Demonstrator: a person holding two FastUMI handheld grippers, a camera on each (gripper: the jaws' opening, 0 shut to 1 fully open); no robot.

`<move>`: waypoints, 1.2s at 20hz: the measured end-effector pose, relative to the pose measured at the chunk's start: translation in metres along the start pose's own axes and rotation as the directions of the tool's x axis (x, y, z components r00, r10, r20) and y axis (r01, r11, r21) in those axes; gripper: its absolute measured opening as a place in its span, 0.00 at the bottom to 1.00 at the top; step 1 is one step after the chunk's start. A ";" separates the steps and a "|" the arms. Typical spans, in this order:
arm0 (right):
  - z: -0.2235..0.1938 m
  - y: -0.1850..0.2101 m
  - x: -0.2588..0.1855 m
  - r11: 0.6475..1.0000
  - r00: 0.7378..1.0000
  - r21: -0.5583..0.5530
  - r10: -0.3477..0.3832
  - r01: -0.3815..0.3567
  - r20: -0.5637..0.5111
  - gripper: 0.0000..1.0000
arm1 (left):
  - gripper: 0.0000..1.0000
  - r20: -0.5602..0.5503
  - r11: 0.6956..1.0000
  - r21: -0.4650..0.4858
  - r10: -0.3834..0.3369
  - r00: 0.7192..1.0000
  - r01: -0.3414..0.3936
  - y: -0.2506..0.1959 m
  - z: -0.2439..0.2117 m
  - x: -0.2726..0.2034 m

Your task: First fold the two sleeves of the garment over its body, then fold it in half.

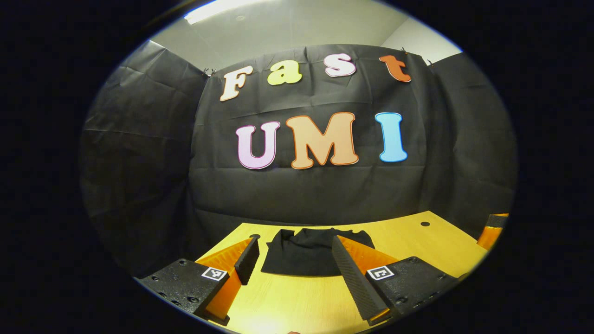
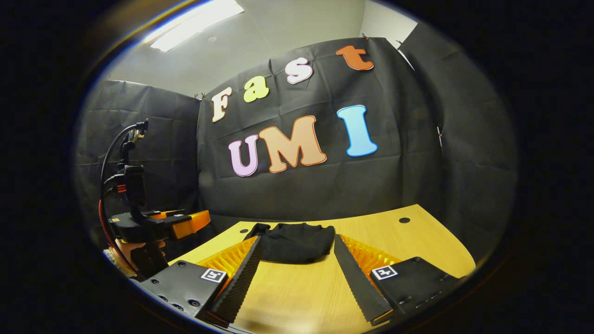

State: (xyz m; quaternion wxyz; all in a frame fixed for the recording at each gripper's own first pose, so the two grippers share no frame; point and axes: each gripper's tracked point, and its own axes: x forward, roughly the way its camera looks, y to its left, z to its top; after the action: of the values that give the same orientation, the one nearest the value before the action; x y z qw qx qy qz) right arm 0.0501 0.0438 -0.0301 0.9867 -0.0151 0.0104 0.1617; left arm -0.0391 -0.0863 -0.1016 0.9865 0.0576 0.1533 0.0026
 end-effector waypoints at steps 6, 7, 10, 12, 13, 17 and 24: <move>-0.010 -0.004 -0.005 1.000 1.000 0.024 -0.010 0.010 -0.009 0.97 | 0.94 -0.026 1.000 0.002 0.008 1.000 -0.008 0.007 -0.009 -0.009; -0.010 -0.005 -0.006 1.000 1.000 0.022 -0.010 0.010 -0.006 0.97 | 0.94 -0.025 1.000 0.002 0.016 1.000 -0.016 0.012 -0.008 -0.012; -0.021 -0.007 -0.007 1.000 1.000 0.013 -0.012 0.012 -0.022 0.97 | 0.94 -0.027 0.999 0.003 0.039 0.999 -0.039 0.021 -0.010 -0.018; -0.028 -0.006 -0.009 1.000 0.999 0.010 -0.008 0.008 -0.039 0.97 | 0.94 -0.036 0.999 0.010 0.049 0.998 -0.049 0.026 -0.015 -0.023; -0.030 -0.005 -0.010 1.000 0.999 0.011 -0.006 0.007 -0.044 0.97 | 0.94 -0.038 0.999 0.015 0.053 0.998 -0.052 0.028 -0.016 -0.026; -0.034 -0.009 -0.015 0.999 0.998 0.027 -0.018 0.020 -0.058 0.97 | 0.92 -0.046 0.998 0.013 0.062 0.997 -0.062 0.031 -0.017 -0.033; -0.043 -0.001 -0.012 0.997 0.995 0.045 -0.059 0.063 -0.077 0.97 | 0.92 -0.045 1.000 -0.005 -0.006 0.999 0.006 0.020 -0.020 -0.023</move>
State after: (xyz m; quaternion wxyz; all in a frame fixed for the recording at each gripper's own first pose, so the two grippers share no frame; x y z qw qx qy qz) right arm 0.0380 0.0374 -0.0731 0.9901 0.0018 0.0513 0.1305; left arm -0.0666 -0.0642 -0.1118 0.9830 0.0547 0.1754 0.0014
